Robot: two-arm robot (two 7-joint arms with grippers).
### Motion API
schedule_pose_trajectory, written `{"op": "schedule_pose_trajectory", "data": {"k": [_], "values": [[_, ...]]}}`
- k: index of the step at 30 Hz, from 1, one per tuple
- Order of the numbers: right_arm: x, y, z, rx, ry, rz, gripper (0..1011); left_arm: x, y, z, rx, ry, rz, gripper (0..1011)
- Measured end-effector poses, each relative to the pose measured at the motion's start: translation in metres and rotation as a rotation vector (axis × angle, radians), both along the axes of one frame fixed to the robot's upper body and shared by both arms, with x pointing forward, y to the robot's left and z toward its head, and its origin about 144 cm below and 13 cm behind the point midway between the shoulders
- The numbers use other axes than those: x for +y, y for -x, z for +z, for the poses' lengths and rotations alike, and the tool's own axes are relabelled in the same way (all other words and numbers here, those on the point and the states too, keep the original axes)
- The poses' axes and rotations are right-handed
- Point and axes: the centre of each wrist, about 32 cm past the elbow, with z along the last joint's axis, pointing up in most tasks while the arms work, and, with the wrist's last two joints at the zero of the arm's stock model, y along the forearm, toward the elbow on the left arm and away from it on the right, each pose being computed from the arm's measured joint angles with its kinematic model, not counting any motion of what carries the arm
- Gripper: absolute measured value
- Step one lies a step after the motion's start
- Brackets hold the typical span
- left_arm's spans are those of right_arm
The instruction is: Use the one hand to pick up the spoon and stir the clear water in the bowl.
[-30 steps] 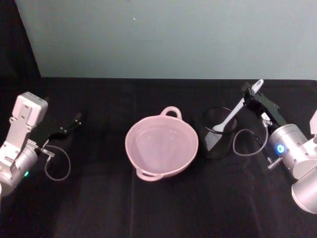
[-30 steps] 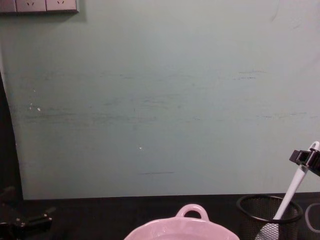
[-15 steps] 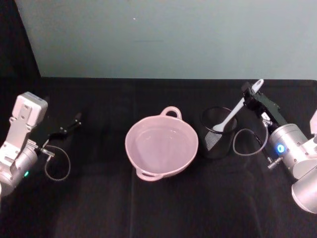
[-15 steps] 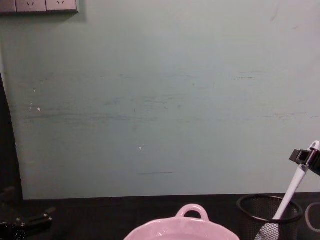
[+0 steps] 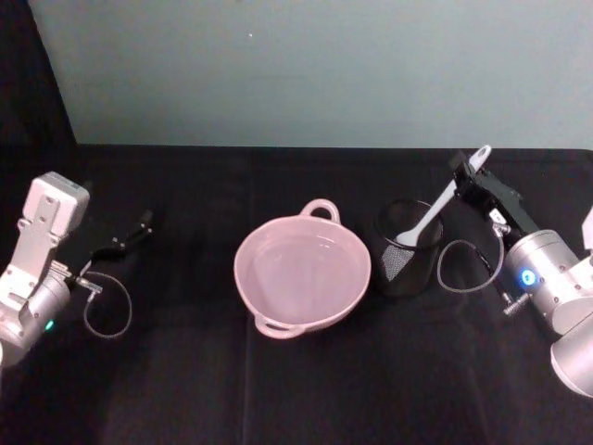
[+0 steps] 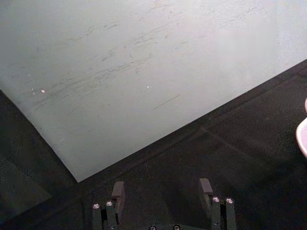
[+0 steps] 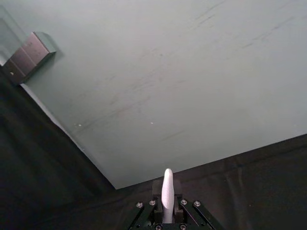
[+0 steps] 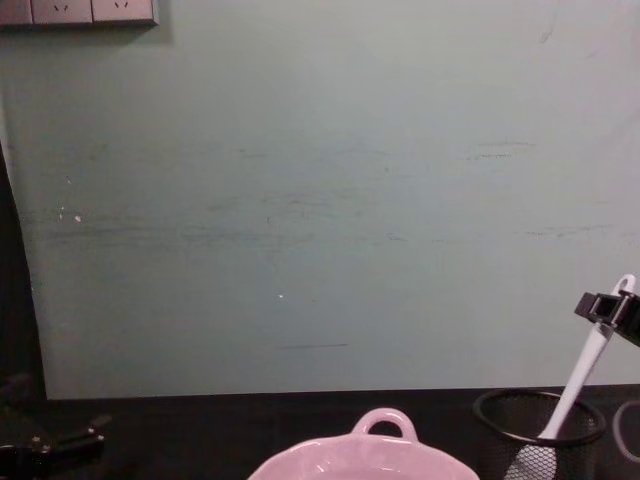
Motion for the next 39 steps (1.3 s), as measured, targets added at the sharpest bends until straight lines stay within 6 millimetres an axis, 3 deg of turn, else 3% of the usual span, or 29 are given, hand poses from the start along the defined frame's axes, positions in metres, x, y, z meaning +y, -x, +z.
{"op": "schedule_pose_trajectory", "data": {"k": [32, 39], "values": [[-0.009, -0.011, 0.003, 0.051, 0.001, 0.048, 121, 0.0, 0.0, 0.0, 0.0, 0.0, 0.0, 1011], [-0.009, -0.011, 0.003, 0.05, 0.002, 0.047, 257, 0.0, 0.0, 0.0, 0.0, 0.0, 0.0, 1011]]}}
